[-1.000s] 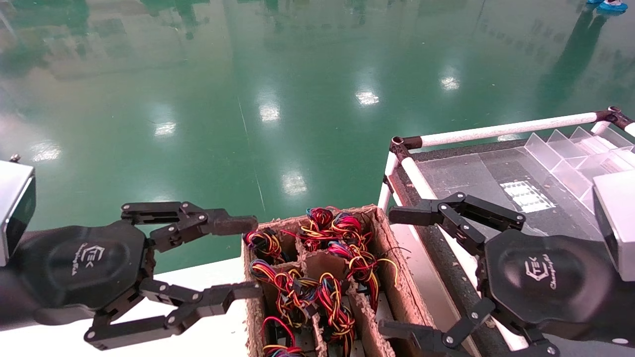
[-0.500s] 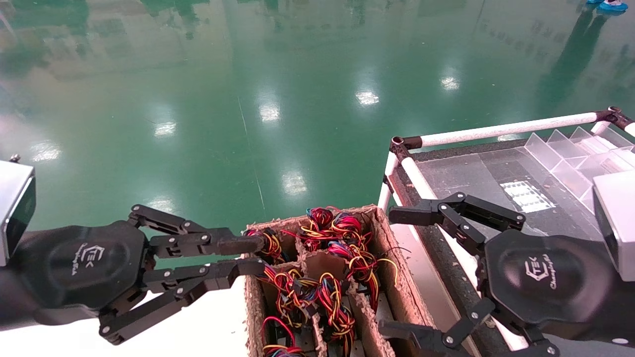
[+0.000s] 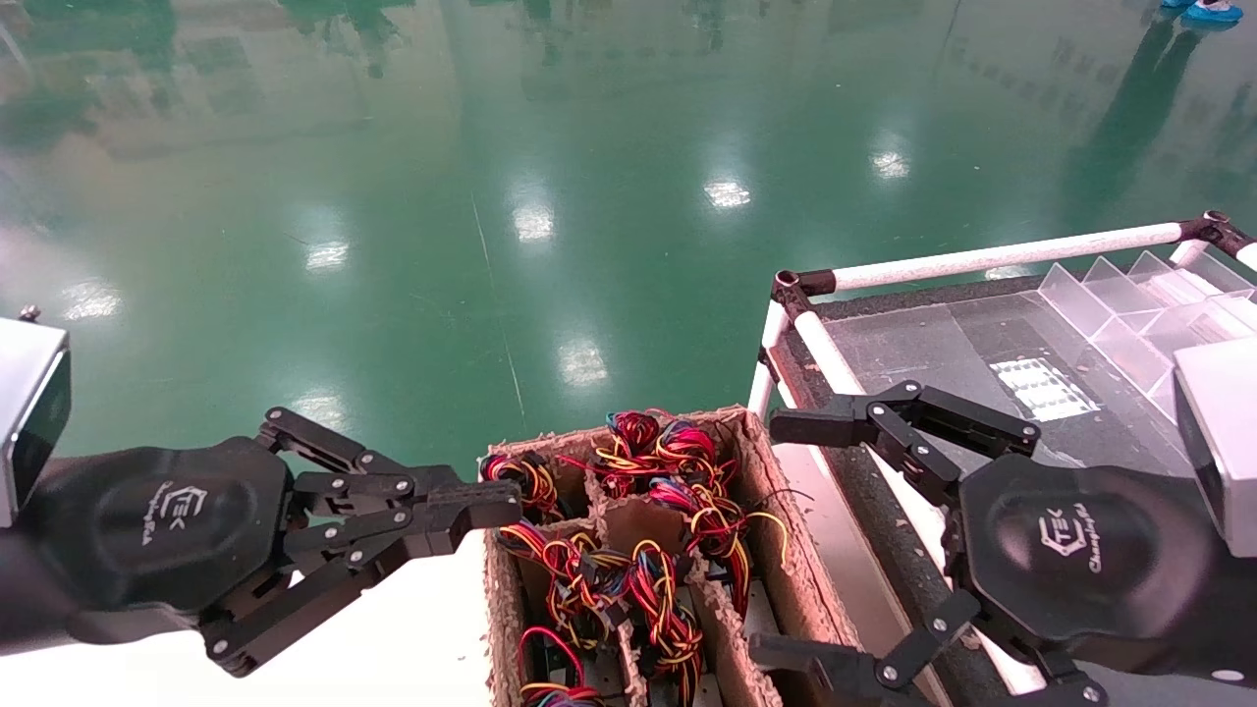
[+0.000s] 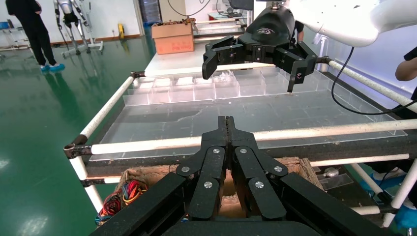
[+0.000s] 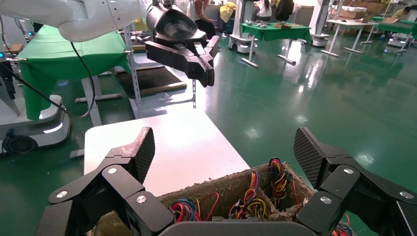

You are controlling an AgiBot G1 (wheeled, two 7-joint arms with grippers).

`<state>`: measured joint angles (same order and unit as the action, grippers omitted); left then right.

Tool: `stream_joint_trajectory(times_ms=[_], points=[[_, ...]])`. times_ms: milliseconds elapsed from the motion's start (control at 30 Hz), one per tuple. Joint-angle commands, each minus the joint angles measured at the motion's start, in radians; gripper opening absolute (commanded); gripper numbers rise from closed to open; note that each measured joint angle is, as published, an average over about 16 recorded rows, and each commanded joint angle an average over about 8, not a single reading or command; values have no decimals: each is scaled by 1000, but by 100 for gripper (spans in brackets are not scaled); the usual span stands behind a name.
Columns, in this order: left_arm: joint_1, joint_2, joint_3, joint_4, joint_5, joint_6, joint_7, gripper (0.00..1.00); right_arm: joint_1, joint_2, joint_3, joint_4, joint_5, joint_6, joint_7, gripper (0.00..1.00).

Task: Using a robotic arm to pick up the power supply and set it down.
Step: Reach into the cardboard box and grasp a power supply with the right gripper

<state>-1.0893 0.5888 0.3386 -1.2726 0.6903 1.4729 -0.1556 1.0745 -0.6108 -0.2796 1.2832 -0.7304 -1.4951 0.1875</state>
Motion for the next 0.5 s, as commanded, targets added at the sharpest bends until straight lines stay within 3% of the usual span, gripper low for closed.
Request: stream_joint_trajectory(times_ms=[33,500], points=[[0,0,0,0,0,0,0,100,0,0,0,0,0,0,0,100],[0,0,0,0,0,0,0,100,-1,1,-1,-10,-8,9,-1,100]])
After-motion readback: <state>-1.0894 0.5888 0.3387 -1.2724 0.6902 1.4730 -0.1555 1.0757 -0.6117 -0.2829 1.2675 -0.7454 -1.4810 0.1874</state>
